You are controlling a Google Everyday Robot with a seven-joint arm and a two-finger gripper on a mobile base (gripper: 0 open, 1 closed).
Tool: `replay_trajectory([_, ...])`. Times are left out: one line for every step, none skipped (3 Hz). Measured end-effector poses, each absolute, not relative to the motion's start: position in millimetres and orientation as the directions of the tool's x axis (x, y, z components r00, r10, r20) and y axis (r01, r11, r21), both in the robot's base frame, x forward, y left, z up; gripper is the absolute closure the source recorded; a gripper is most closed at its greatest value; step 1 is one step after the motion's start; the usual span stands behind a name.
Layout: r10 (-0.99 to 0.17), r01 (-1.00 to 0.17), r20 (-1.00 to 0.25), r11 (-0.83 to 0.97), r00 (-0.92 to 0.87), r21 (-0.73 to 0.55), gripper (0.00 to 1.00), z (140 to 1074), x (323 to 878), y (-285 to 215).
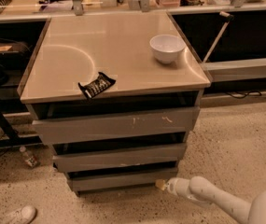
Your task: Close bottom drawer
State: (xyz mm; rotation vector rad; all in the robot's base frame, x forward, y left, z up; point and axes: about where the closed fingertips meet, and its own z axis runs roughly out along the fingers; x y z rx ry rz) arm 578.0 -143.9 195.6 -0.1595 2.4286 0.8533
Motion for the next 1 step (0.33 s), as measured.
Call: replay_trajectory([0.047, -0.293, -0.524, 0.786, -0.85, 0.545, 1.0, 198.2, 565.7, -138.1])
